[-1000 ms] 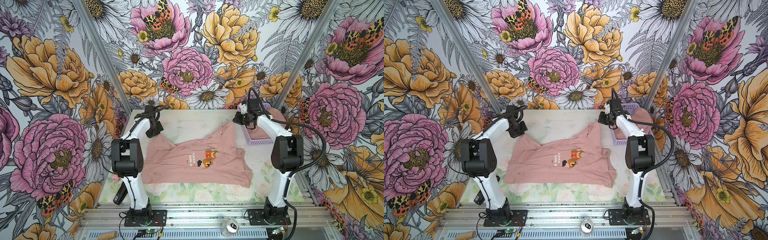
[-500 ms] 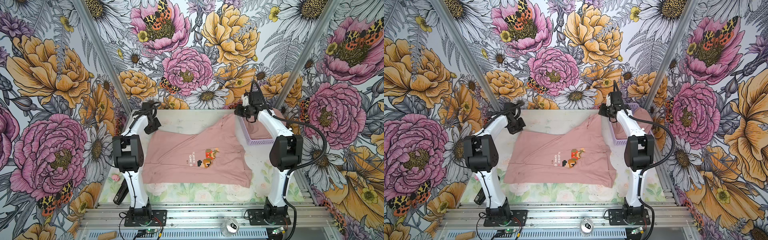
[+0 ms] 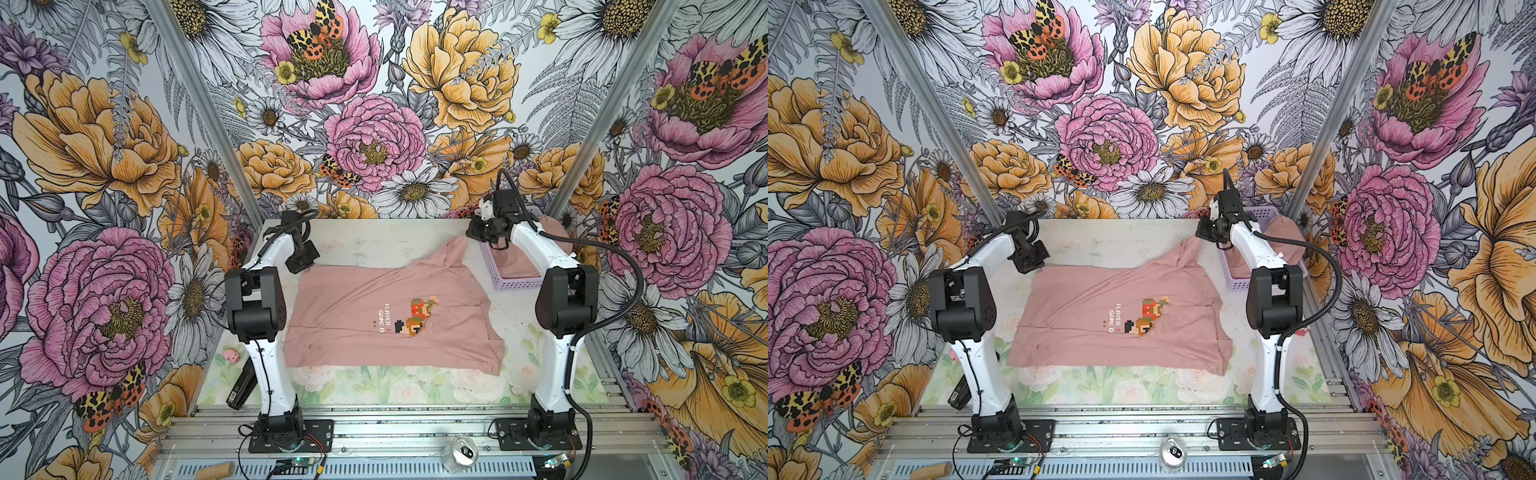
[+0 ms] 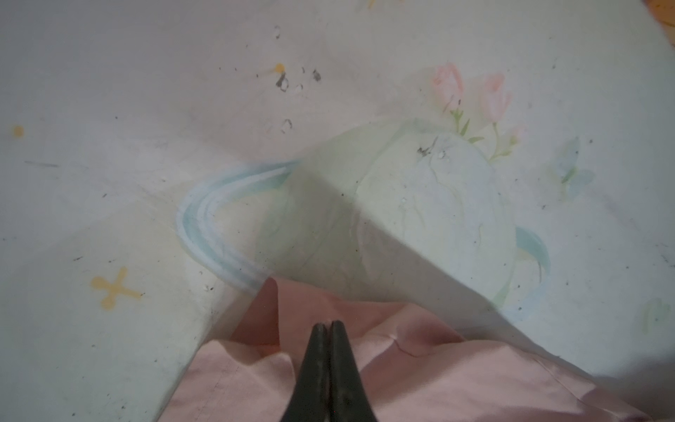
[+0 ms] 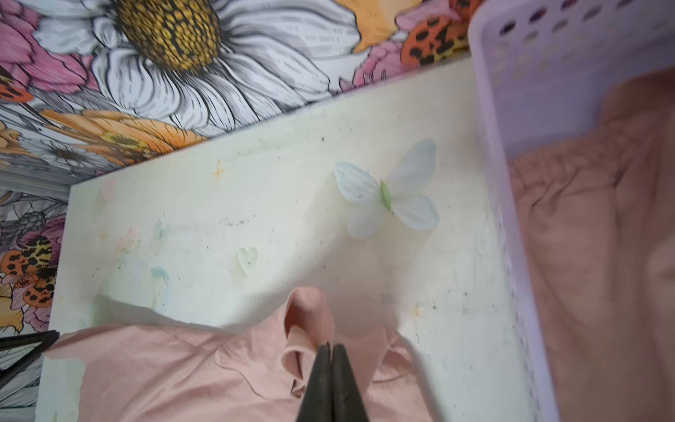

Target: Fold and stack the mixed laundry pile

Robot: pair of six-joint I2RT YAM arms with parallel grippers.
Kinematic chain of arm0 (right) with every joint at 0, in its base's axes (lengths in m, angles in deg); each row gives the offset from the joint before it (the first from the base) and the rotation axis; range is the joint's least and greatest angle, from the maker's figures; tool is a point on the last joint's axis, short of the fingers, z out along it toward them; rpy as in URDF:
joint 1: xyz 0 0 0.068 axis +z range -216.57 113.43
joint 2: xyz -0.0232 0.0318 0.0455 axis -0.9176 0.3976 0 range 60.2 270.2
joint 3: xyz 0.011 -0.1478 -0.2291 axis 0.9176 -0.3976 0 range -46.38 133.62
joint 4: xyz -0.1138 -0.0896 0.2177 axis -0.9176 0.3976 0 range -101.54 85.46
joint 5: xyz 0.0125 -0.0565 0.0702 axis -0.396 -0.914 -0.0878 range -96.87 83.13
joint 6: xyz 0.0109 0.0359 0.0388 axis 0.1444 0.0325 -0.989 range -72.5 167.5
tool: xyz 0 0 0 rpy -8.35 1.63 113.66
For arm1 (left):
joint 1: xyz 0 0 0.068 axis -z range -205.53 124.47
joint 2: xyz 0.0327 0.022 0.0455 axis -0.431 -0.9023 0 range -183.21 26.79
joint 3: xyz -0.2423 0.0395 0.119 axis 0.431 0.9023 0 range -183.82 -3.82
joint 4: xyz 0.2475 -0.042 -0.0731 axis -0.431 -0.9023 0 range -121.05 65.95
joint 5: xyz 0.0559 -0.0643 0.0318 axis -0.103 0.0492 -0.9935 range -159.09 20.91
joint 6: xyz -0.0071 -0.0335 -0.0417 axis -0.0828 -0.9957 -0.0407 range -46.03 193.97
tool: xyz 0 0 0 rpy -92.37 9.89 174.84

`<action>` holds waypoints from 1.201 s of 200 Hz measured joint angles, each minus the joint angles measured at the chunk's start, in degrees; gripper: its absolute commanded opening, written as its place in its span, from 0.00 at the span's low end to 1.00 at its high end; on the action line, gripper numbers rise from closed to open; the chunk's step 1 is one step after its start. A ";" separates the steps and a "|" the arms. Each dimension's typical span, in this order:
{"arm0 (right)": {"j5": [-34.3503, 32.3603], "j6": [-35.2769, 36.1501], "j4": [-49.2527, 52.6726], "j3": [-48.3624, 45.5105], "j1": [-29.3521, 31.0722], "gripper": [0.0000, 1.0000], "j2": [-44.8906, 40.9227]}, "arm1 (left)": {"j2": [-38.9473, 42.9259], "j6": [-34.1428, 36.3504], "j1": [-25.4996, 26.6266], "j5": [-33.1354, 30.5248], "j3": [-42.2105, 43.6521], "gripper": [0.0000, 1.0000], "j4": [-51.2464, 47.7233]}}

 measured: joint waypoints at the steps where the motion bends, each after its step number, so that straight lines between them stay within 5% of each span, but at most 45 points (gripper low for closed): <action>1: 0.04 -0.02 -0.04 -0.48 -0.02 0.00 -0.20 | 0.07 0.00 -0.02 0.02 0.15 0.00 0.02; 61: 3.34 -0.02 1.88 -18.40 0.00 0.00 -14.95 | 11.96 0.00 -1.75 0.98 16.24 0.00 2.19; 126: 6.93 -1.14 2.58 -29.51 -0.02 0.00 -26.34 | 16.83 0.20 -4.28 1.55 18.16 0.00 5.35; 180: 8.70 -3.69 4.66 -43.71 -0.26 0.00 -37.99 | 23.04 0.00 -5.95 1.95 27.80 0.00 5.95; 240: 9.25 -5.75 5.42 -46.42 -1.62 0.00 -40.15 | 23.67 0.02 -7.32 1.95 29.90 0.00 5.79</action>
